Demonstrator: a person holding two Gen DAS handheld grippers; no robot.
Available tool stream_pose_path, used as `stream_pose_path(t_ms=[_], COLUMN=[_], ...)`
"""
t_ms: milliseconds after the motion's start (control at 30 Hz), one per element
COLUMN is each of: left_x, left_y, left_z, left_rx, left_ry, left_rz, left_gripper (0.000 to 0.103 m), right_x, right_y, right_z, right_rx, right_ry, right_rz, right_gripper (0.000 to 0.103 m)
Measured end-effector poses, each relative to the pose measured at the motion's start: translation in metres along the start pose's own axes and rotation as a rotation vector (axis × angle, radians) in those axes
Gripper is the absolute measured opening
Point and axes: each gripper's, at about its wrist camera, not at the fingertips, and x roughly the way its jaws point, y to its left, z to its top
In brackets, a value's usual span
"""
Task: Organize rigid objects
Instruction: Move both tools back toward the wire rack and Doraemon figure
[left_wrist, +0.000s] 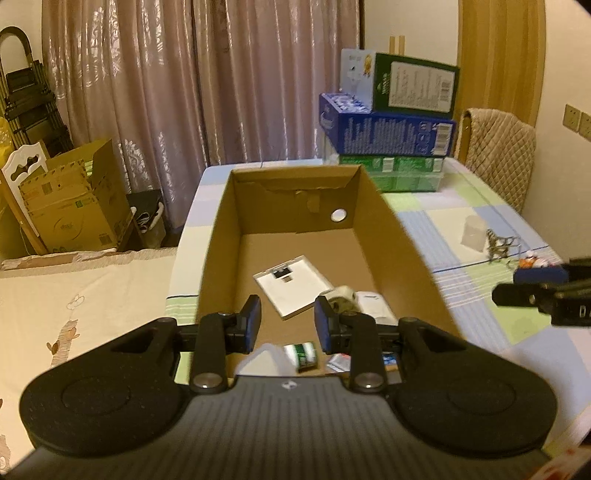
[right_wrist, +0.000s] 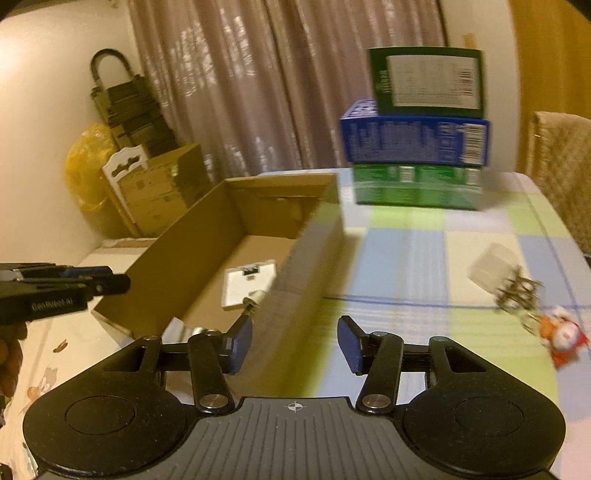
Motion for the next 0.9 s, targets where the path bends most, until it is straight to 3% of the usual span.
stream_pose_path(t_ms=[267, 567, 900], left_x=[-0.030, -0.048, -0.042], left_y=[-0.046, -0.112, -0.175], left_z=[0.005, 0.007, -0.008], left_rx=[-0.001, 0.012, 0.011], left_ry=[-0.038, -0.061, -0.016], left_rz=[-0.054, -0.141, -0.204], left_gripper=[0.027, 0.030, 0.033], right_x=[-0.057, -0.123, -0.170], right_y=[-0.032, -0.081, -0.128], right_z=[-0.020, -0.040, -0.055], right_rx=[0.054, 0.118, 0.184], right_ry=[-0.022, -0.074, -0.100], right_rz=[-0.075, -0.182, -0.266], right_gripper=[0.059, 0.061, 0.063])
